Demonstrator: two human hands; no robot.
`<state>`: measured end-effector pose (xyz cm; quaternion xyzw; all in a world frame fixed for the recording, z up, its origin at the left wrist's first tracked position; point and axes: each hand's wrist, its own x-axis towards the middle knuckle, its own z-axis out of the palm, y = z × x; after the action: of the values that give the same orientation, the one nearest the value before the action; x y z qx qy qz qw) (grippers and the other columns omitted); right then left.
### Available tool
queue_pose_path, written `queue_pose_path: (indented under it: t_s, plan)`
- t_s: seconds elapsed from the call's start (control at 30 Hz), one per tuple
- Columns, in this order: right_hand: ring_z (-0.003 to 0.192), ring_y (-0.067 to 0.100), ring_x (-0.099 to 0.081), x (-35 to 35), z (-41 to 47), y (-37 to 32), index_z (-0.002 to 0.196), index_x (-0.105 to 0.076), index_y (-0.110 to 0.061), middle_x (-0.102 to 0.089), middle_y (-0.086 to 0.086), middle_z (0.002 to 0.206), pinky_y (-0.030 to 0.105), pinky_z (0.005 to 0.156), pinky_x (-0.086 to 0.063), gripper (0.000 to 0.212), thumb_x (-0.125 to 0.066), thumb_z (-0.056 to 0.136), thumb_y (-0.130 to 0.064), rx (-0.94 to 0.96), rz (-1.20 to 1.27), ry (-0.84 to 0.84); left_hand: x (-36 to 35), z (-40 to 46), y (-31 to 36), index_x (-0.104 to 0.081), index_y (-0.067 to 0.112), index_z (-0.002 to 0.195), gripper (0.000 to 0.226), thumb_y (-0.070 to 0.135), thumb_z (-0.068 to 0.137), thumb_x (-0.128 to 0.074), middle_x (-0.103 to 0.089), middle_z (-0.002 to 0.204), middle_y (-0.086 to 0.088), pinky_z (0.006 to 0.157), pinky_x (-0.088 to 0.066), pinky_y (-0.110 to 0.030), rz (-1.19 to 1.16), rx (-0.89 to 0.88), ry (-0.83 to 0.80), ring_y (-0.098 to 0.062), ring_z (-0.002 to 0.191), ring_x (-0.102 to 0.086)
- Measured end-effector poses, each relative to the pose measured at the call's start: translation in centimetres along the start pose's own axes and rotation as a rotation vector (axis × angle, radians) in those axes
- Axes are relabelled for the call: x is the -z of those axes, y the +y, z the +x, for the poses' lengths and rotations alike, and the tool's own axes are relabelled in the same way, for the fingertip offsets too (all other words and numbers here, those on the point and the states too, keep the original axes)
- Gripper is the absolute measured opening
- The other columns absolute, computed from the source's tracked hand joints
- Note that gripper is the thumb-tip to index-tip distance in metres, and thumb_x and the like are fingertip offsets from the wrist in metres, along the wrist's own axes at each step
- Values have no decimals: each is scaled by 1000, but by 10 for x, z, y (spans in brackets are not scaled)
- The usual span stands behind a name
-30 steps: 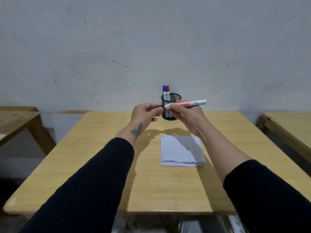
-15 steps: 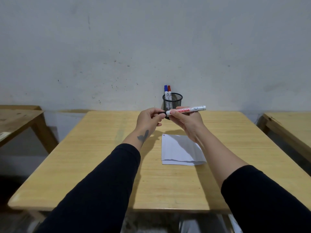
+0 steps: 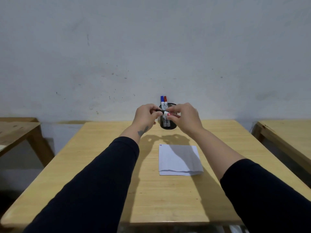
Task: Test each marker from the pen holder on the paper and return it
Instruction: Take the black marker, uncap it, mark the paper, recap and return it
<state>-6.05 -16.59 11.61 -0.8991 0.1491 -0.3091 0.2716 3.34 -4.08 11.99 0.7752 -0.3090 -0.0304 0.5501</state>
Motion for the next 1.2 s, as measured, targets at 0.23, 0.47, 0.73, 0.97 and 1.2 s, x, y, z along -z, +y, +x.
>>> queue_pose_path:
  t_s: [0.23, 0.47, 0.73, 0.97, 1.2]
  plan:
    - [70, 10, -57, -10, 18, 10, 103, -74, -22, -68, -5, 82, 26, 68, -45, 19, -67, 84, -21, -102, 124, 72, -21, 11, -11, -54, 6, 130, 46, 15, 86, -67, -63, 88, 0, 72, -54, -21, -64, 44, 38, -14, 83, -58]
    - [66, 5, -57, 4, 105, -1, 104, -69, -16, -64, -6, 82, 16, 62, -45, 19, -67, 86, -21, -101, 312, 219, -57, 53, -40, -23, 8, 148, 87, 30, 80, -73, -38, 149, -9, 108, -34, -36, 97, 194, 72, -24, 137, -37]
    - [78, 14, -57, -45, 144, 43, 102, -70, -9, -63, 1, 85, 21, 70, -41, 20, -61, 87, -17, -256, 145, 83, -98, 89, -71, -45, 18, 120, 74, 36, 60, -84, -58, 115, -2, 88, -53, -41, 30, 191, 94, -21, 106, -58]
    - [62, 25, -48, -71, 152, 53, 58, -47, -8, -43, 3, 58, 22, 41, -23, 27, -56, 83, -3, -384, -182, -83, -103, 90, -77, -44, 17, 127, 73, 36, 68, -81, -56, 121, -1, 82, -50, -34, -5, 158, 103, -19, 106, -58]
    - [92, 29, -66, -49, 143, 43, 99, -69, -1, -68, 14, 97, 26, 69, -49, 16, -63, 84, -3, -389, -75, -20, -91, 88, -65, -40, 14, 124, 82, 37, 60, -86, -56, 119, -6, 87, -53, -43, 48, 196, 68, -24, 108, -58]
